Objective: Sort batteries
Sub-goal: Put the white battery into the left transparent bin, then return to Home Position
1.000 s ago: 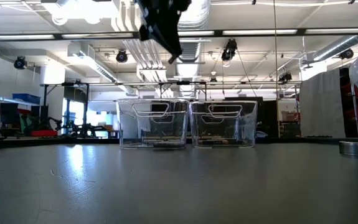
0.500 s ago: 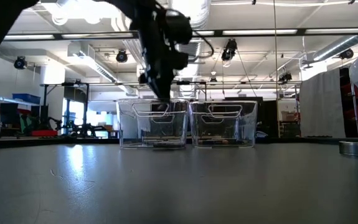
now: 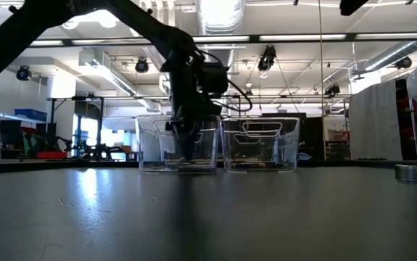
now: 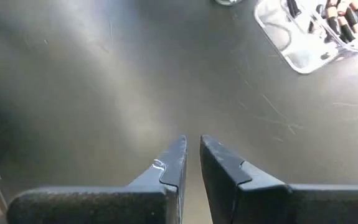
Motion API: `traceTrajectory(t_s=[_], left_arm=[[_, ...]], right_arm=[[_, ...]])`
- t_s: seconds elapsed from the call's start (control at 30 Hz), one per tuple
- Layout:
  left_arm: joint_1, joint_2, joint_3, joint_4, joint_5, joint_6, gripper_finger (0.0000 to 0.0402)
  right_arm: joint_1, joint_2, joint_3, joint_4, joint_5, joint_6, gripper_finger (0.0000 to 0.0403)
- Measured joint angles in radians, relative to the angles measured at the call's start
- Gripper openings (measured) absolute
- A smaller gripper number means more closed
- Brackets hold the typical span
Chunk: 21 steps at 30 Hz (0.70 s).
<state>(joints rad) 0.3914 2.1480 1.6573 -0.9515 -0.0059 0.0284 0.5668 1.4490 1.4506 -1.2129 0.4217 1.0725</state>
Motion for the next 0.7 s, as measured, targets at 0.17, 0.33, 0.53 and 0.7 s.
traceTrajectory(t_s=[0.17,0.33,0.53,0.7], left_arm=[[0.025,0.015,0.000,0.002,0.022,0.011,0.0014],[0.036,0.019,-0.003,0.003,0.005,0.018,0.0029],[0.037,0.018,-0.003,0.008,0.009,0.015,0.0086],[0.031,-0.048,-0.005,-0.038,0.077,0.004,0.0138]], right_arm=[[-0.007,0.000,0.000,0.026,0.000,0.000,0.0038],[-0.009,0.015,0.000,0.025,0.000,0.008,0.0038],[-0.011,0.027,0.000,0.026,0.000,0.026,0.0038],[-0.019,0.023,0.000,0.049,0.000,0.017,0.0038]])
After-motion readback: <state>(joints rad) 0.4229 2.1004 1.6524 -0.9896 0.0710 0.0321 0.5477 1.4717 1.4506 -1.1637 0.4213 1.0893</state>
